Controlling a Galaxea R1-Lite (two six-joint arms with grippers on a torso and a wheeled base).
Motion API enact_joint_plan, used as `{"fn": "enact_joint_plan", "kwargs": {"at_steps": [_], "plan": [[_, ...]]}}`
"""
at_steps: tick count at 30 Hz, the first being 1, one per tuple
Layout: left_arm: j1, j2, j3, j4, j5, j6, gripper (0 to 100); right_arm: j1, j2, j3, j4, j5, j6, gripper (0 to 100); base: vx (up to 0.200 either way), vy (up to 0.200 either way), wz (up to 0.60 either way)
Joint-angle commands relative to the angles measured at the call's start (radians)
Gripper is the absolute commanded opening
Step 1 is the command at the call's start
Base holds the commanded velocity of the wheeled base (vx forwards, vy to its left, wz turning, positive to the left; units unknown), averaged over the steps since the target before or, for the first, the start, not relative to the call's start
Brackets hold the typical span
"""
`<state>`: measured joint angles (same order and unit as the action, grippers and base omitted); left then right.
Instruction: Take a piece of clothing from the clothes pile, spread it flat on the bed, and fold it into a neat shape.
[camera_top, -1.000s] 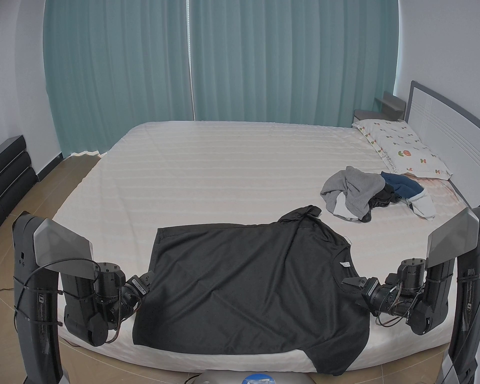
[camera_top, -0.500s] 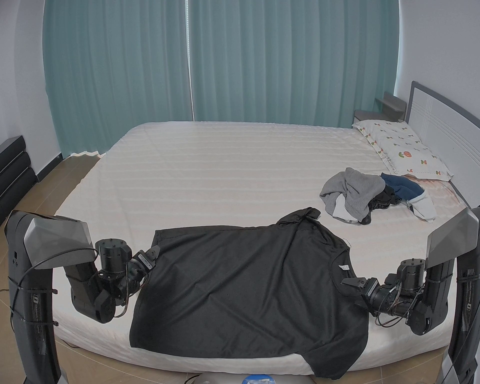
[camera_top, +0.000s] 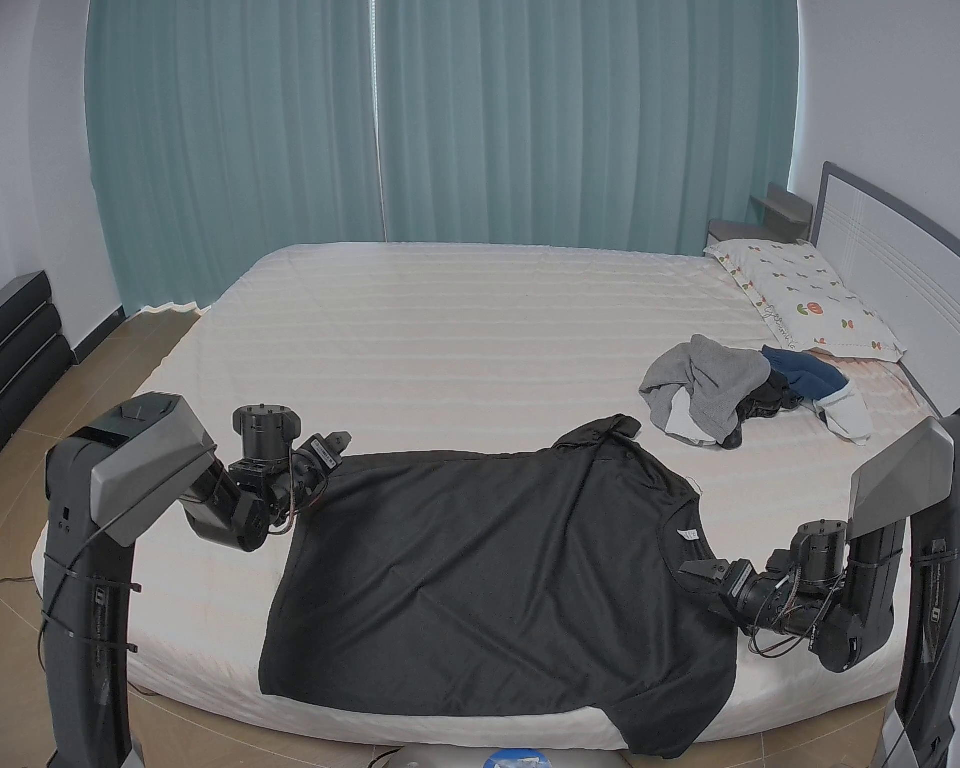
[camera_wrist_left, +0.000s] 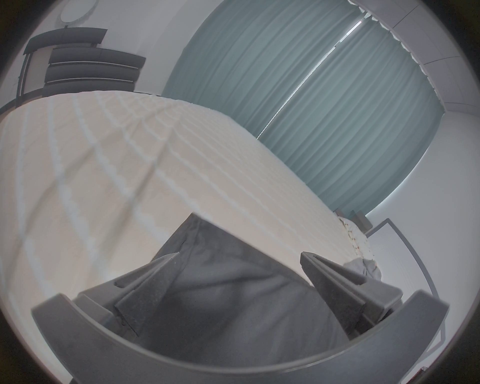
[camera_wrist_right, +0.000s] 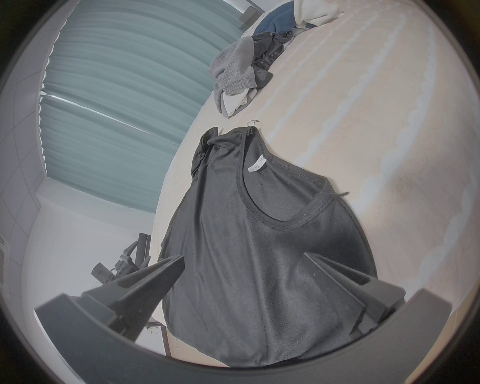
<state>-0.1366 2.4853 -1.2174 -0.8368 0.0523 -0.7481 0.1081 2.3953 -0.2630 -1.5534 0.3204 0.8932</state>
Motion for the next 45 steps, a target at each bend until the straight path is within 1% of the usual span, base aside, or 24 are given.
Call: {"fn": "enact_joint_plan", "kwargs": {"at_steps": [1,3,5,9,15,21,23,30,31,34,42,45], "plan": [[0.028,0.205,-0.226,0.012,0.020,0.001,100,0.008,0.008,0.002,-0.016,-0.001,-0.008,100,0.000,0.000,0.00],[0.041,0.204,-0.231,0.038,0.014,0.001,100,0.008,0.010,0.002,-0.016,-0.001,-0.008,100,0.000,0.000,0.00],[0.049,0.214,-0.271,0.068,0.012,-0.002,100,0.010,0.011,0.001,-0.016,-0.001,-0.013,100,0.000,0.000,0.00],[0.052,0.237,-0.315,0.074,0.014,-0.034,100,0.010,0.011,0.001,-0.016,-0.001,-0.019,100,0.000,0.000,0.00],[0.052,0.248,-0.333,0.096,0.009,-0.043,100,0.010,0.010,-0.001,-0.016,0.000,-0.019,100,0.000,0.000,0.00],[0.054,0.270,-0.424,0.222,0.003,-0.062,100,0.008,0.011,-0.001,-0.016,-0.001,-0.019,100,0.000,0.000,0.00],[0.054,0.273,-0.445,0.245,0.007,-0.073,100,0.010,0.011,-0.001,-0.016,-0.001,-0.019,100,0.000,0.000,0.00],[0.054,0.277,-0.459,0.252,0.009,-0.080,100,0.010,0.011,-0.001,-0.016,-0.001,-0.019,100,0.000,0.000,0.00],[0.054,0.280,-0.464,0.252,0.011,-0.080,0,0.010,0.011,-0.001,-0.016,-0.001,-0.019,100,0.000,0.000,0.00],[0.054,0.300,-0.487,0.252,0.024,-0.080,0,0.010,0.011,-0.001,-0.016,-0.001,-0.019,100,0.000,0.000,0.00],[0.063,0.326,-0.545,0.251,0.110,-0.080,0,0.010,0.011,-0.001,-0.016,-0.001,-0.019,100,0.000,0.000,0.00],[0.064,0.326,-0.545,0.248,0.119,-0.080,0,0.010,0.011,-0.001,-0.016,-0.001,-0.019,100,0.000,0.000,0.00]]}}
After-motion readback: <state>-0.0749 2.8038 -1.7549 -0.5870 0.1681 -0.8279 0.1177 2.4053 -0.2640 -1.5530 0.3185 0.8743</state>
